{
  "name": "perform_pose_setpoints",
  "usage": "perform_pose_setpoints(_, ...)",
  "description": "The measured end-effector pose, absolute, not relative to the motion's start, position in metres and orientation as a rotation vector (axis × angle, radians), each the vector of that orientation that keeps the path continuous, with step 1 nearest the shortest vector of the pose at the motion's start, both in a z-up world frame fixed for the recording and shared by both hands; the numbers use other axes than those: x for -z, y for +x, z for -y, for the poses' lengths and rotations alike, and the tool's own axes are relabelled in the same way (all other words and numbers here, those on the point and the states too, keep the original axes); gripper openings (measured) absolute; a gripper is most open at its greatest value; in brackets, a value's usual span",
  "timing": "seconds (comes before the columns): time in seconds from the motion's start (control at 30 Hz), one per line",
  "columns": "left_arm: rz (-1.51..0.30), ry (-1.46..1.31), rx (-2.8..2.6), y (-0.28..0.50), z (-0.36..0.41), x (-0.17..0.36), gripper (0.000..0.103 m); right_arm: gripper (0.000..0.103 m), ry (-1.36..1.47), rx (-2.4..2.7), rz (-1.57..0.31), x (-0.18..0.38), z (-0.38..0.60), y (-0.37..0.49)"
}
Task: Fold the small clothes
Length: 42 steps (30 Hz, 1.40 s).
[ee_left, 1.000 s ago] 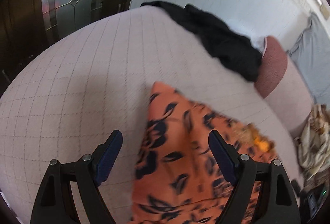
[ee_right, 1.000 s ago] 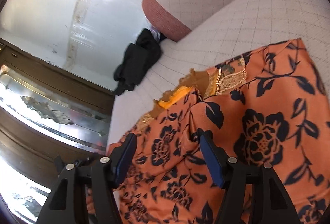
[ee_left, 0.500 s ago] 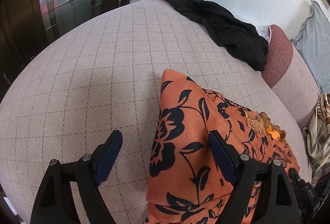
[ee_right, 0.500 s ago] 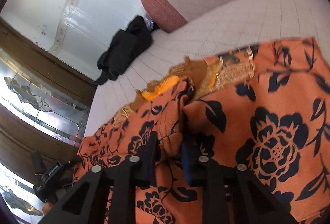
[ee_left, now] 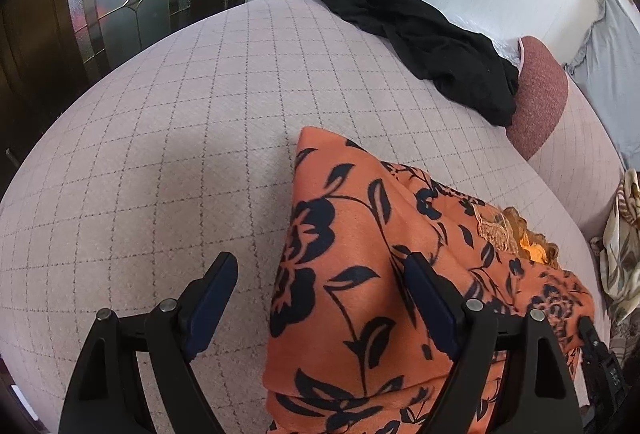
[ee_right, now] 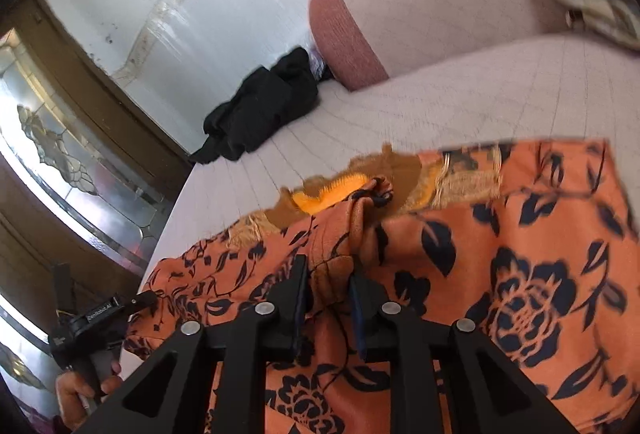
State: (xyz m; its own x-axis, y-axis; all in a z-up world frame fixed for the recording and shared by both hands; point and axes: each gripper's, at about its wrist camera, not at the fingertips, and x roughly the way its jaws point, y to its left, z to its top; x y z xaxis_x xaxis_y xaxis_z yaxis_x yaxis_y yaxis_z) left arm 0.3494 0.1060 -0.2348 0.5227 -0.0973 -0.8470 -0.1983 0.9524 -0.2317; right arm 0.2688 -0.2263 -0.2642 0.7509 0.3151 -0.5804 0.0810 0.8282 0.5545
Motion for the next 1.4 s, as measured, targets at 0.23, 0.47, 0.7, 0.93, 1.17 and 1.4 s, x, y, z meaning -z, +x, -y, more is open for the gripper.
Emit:
perform_pose_setpoints(0.23,-0.982,-0.335,-0.086,0.348,-0.114,0.225,0.086,0.016,0.484,-0.086,-0.520,0.203,0.234,0.234)
perform_pose_setpoints(0.47,-0.996,-0.245,-0.032,0.345,-0.079,0.230,0.086,0.016,0.547,0.073,-0.543,0.193,0.307,0.188)
perform_pose_setpoints(0.7,-0.982,-0.070,0.014,0.341,-0.031,0.236,0.086,0.021,0.802,0.122,-1.063,0.285,0.350,0.201)
perform_pose_setpoints(0.93,-1.016,-0.036,0.002,0.344,-0.022,0.249,0.086,0.040,0.872,0.282,-0.881,0.260,0.406,0.171)
perform_pose_setpoints(1.17,-1.056,0.007,0.012,0.347,-0.012,0.261,0.086,0.040,0.769,0.076,-0.798,0.245,0.363,0.206)
perform_pose_setpoints(1.4,-1.034,-0.021,0.036,0.345,-0.018,0.252,0.086,0.038,0.645,0.145,-0.994,0.284,0.333,0.236)
